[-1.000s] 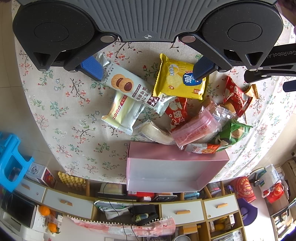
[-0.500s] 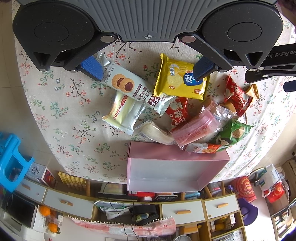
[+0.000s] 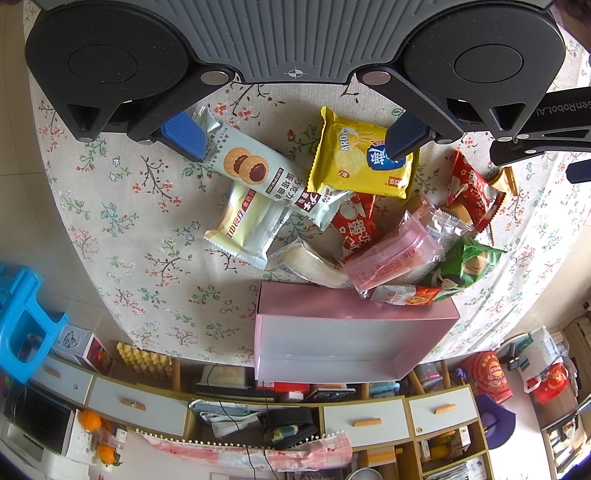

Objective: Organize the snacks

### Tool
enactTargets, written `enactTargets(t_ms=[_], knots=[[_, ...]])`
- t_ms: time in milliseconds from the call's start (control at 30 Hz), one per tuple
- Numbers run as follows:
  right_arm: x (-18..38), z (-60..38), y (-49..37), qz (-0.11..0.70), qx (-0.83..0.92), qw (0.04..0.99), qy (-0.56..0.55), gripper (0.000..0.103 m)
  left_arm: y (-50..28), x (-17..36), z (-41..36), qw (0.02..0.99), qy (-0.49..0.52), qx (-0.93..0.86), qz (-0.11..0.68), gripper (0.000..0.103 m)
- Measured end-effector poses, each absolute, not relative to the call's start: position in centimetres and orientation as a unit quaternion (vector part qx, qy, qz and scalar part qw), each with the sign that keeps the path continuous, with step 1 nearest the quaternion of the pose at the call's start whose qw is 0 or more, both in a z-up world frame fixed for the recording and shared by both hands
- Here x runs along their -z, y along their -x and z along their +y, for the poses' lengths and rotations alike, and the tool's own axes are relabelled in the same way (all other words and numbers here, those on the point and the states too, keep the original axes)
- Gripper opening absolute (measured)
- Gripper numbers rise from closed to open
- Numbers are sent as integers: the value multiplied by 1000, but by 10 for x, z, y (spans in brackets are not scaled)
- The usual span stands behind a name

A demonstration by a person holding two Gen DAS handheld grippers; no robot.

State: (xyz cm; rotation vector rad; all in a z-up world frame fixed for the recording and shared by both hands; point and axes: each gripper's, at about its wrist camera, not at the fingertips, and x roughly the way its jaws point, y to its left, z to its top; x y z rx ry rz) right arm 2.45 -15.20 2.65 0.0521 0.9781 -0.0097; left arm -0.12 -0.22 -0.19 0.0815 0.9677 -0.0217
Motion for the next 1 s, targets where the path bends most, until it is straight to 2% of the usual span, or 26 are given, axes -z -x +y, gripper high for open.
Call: enactTargets(t_ms=[533,667,833,1000], knots=[[-25,-151,-25,468,7,883,-24,103,0,0,-2,884,-35,16,467,103],[-31,-150,-27,450,3,893,-18,103,-5,-2,-1,881,-34,24,471,103],[-43,-146,-33,417,-23,908,6,103,-12,-12,0,896,-59,22,440,103],[-48,-153,-52,432,-59,900,-27,103,-31,-18,8,894,-69,42,441,103]])
